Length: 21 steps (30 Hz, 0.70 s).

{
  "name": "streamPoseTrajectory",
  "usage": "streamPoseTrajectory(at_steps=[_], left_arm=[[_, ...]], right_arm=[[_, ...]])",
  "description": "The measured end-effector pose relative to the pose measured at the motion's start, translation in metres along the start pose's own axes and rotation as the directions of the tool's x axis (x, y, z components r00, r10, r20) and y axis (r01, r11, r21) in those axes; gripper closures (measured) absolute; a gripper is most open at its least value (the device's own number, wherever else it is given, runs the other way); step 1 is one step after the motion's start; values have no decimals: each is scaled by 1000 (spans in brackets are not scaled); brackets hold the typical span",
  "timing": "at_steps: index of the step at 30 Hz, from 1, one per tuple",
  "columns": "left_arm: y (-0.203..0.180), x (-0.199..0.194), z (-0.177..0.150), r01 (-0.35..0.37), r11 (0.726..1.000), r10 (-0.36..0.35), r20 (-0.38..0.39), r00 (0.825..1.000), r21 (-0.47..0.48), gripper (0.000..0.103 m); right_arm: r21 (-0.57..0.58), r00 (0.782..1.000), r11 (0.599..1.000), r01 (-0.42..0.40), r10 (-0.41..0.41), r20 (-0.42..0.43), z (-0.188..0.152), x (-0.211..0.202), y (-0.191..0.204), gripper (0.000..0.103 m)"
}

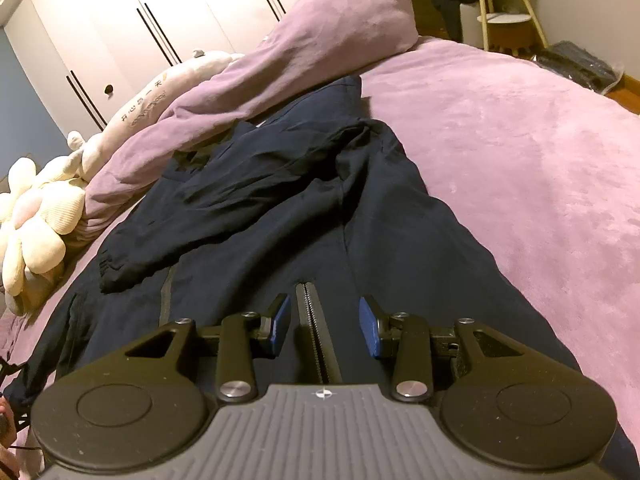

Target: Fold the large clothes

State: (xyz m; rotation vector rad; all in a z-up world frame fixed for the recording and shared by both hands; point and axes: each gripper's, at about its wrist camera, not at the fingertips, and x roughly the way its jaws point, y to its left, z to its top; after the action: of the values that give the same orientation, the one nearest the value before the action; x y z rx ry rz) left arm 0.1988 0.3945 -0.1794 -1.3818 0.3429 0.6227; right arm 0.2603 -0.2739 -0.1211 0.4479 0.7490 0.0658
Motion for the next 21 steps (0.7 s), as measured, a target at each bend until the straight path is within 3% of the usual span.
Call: streamPoseTrajectory(at_steps=[4, 8, 10, 13, 15, 16, 18, 19, 21], left_arm=[[14, 3, 18, 42, 992, -37, 50, 998, -117, 48], [24, 8, 27, 30, 987, -22, 54, 998, -159, 79], [24, 12, 28, 21, 988, -14, 49, 999, -156, 82], [-4, 0, 23, -36, 999, 35, 95, 995, 8, 88], [-42, -8, 13, -68, 980, 43, 137, 990, 187, 92], [-67, -11, 4, -72, 954, 30, 146, 989, 291, 92], [-116, -15, -23, -52, 870, -12, 127, 992, 490, 92], [-140, -17, -42, -27, 813, -36, 97, 995, 581, 92], [-186, -18, -93, 58, 665, -70, -15, 997, 745, 92]], right_arm=[[1, 1000, 1000, -2, 2, 2, 2, 2, -1, 65], [8, 1000, 1000, 0, 0, 1, 2, 4, -3, 65], [9, 1000, 1000, -2, 2, 3, 3, 3, -4, 65], [3, 1000, 1000, 1, -1, 8, 4, 2, -4, 65], [2, 1000, 1000, -2, 2, 16, 6, -1, -5, 65], [-1, 1000, 1000, -2, 2, 22, 6, -2, -5, 65], [-5, 1000, 1000, 0, 0, 28, 6, -3, -5, 65], [-4, 1000, 1000, 0, 0, 28, 7, -3, -5, 65], [4, 1000, 1000, -6, 6, 28, 7, -3, -5, 65]])
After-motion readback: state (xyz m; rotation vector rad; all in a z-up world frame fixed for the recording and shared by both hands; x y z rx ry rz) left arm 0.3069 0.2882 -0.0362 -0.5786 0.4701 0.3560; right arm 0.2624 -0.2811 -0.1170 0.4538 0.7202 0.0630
